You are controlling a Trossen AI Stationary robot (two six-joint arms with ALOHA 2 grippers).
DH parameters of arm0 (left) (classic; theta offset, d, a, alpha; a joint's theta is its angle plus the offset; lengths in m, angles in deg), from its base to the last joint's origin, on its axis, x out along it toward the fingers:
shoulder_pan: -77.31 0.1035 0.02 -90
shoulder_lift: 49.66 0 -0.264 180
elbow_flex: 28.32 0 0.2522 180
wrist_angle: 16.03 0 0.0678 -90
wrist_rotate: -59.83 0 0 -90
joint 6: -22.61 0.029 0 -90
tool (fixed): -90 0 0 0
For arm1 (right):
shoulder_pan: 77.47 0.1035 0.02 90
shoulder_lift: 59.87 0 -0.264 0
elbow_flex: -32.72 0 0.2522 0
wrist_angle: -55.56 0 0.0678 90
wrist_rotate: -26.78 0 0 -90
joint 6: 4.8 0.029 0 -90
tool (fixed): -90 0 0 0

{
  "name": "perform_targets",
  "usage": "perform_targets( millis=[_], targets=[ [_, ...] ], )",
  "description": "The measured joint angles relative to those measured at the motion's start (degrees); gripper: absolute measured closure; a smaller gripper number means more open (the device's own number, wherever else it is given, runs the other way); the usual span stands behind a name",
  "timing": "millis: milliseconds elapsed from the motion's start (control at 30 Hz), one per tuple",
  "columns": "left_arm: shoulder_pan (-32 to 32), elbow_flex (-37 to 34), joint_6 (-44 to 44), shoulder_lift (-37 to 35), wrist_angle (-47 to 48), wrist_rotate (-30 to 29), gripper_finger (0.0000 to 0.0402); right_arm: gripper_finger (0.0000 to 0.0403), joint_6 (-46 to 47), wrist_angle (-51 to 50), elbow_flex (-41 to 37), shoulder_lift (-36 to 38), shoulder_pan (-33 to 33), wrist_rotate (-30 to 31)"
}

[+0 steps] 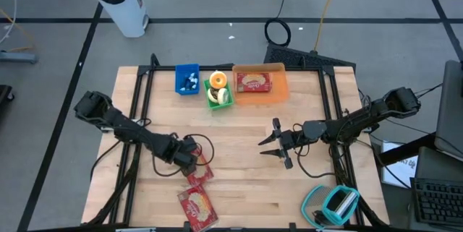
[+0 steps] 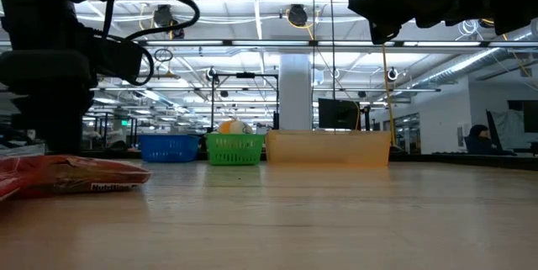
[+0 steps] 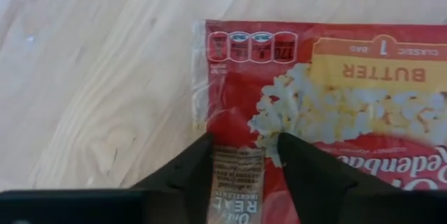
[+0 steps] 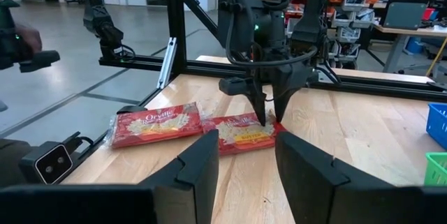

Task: Pick & Place Food Item
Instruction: Put the top red popcorn bag into the orange bin

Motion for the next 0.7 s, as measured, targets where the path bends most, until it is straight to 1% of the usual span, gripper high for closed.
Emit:
perform_targets(
  millis=[100, 300, 333, 533, 700],
  targets=[
    [0.7, 0.0, 1.9, 0.0, -0.6, 0.1, 0.0283, 0.0273, 0.0, 0.0, 0.0, 0.0, 0.0, 0.0],
    [1.8, -0.1, 5.7, 0.0, -0.3, -3.9, 0.0386, 0.0273, 0.0, 0.0, 0.0, 0.0, 0.0, 0.0],
    [2.1, -0.1, 6.2, 0.0, -0.2, -4.8, 0.0393, 0.0273, 0.0, 0.0, 0.0, 0.0, 0.0, 0.0],
    [4.1, 0.1, 9.8, -0.7, 0.1, -12.0, 0.0399, 0.0273, 0.0, 0.0, 0.0, 0.0, 0.0, 0.1],
    [4.4, 4.4, 18.8, -2.6, -0.2, -17.8, 0.04, 0.0273, 0.0, 0.0, 0.0, 0.0, 0.0, 0.2]
  ],
)
